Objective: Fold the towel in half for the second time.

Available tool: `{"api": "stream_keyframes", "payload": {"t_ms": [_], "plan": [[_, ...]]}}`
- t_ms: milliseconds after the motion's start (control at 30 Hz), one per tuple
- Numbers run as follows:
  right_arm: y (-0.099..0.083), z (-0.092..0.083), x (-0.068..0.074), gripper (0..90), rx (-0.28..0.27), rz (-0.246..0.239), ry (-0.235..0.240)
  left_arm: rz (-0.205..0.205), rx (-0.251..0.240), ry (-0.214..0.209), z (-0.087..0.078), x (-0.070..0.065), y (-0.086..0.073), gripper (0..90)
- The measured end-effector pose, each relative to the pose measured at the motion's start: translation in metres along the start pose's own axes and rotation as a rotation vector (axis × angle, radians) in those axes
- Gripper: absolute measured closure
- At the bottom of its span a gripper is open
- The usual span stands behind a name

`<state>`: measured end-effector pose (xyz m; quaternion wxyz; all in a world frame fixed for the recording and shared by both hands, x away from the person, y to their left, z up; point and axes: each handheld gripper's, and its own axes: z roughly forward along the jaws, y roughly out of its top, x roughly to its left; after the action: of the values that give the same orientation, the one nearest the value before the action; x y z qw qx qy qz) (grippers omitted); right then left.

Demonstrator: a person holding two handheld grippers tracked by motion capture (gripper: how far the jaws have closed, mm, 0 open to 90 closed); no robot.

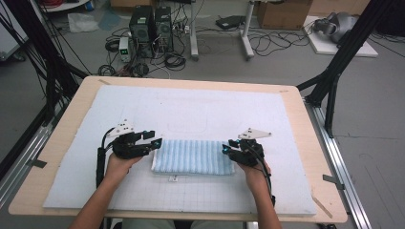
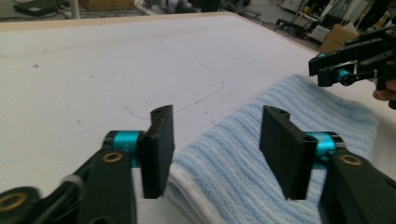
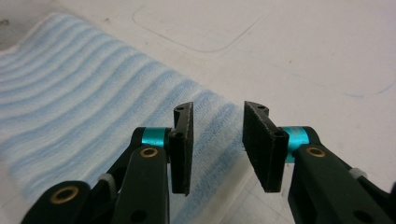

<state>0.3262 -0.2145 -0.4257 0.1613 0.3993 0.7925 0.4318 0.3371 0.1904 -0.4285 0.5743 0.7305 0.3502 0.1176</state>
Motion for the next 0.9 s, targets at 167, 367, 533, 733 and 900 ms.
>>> {"api": "stream_keyframes", "payload": {"t_ms": [167, 367, 533, 733, 900], "plan": [[0.000, -0.023, 0.000, 55.2, -0.064, -0.017, -0.008, 0.013, -0.065, 0.004, -0.011, 0.002, 0.002, 33.5], [-0.009, -0.049, -0.008, 35.5, -0.099, -0.019, -0.074, 0.017, -0.136, 0.039, -0.027, 0.006, 0.005, 22.2], [-0.017, -0.066, -0.021, 13.0, -0.121, 0.003, -0.136, 0.048, -0.143, 0.082, -0.040, 0.010, 0.005, 20.2], [-0.022, -0.084, -0.029, 10.8, -0.152, -0.004, -0.183, 0.052, -0.147, 0.125, -0.053, 0.014, 0.001, 20.3], [-0.026, -0.088, -0.031, 10.8, -0.147, -0.005, -0.199, 0.047, -0.148, 0.155, -0.063, 0.015, -0.002, 20.7]]}}
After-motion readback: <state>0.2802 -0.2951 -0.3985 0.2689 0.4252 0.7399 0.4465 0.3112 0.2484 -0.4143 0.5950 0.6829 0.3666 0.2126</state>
